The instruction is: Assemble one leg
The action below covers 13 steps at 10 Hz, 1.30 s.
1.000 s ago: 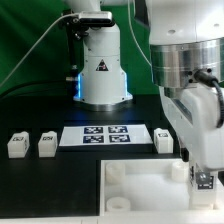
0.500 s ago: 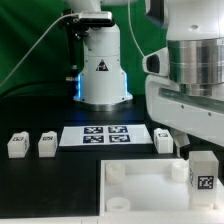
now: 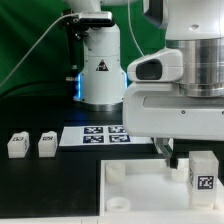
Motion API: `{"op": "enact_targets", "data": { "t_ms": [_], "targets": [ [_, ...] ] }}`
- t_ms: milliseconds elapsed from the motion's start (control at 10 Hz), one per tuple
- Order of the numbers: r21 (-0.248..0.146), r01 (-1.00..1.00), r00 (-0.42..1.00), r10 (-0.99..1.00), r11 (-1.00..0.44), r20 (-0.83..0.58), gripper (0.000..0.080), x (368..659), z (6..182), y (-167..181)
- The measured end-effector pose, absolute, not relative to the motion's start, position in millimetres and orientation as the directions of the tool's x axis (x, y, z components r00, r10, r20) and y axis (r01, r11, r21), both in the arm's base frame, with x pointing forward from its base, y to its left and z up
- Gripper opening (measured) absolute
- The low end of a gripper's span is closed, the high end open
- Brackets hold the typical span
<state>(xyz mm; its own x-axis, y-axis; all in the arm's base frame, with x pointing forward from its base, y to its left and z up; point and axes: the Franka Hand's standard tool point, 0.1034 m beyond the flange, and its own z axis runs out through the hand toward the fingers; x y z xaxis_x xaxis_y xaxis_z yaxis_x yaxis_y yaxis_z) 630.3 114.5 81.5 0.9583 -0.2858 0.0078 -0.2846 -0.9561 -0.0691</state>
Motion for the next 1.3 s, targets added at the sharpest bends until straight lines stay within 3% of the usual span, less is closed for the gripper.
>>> {"op": "enact_targets", "data": {
  "t_ms": [100,300,400,500,600,700,800,1000,1300],
  "targets": [
    [-0.067,-0.178,0.984,-0.179,-0.982,0.017,0.0649,631.1,82.0,113.3],
    [-0.069,-0.199,0.98,-0.201,-0.977,0.015,0.0649,631.0,81.8,113.3],
    [-0.069,-0.196,0.98,-0.198,-0.978,0.015,0.0501,631.1,81.8,112.9],
    [-0.071,-0.22,0.975,-0.221,-0.973,0.013,0.0501,631.0,81.7,113.2],
    [-0.073,-0.312,0.95,-0.313,-0.947,0.005,0.0363,630.9,81.7,113.8],
    [-0.072,-0.376,0.926,-0.377,-0.924,0.0,0.0292,630.8,81.5,113.1],
    [-0.071,-0.482,0.876,-0.482,-0.873,-0.008,0.0292,630.7,81.3,112.4],
    [-0.062,-0.714,0.7,-0.714,-0.697,-0.027,0.0292,630.3,80.6,110.9],
    [-0.036,-0.971,0.238,-0.969,-0.236,-0.063,0.0292,628.7,79.8,109.2]
  ]
}}
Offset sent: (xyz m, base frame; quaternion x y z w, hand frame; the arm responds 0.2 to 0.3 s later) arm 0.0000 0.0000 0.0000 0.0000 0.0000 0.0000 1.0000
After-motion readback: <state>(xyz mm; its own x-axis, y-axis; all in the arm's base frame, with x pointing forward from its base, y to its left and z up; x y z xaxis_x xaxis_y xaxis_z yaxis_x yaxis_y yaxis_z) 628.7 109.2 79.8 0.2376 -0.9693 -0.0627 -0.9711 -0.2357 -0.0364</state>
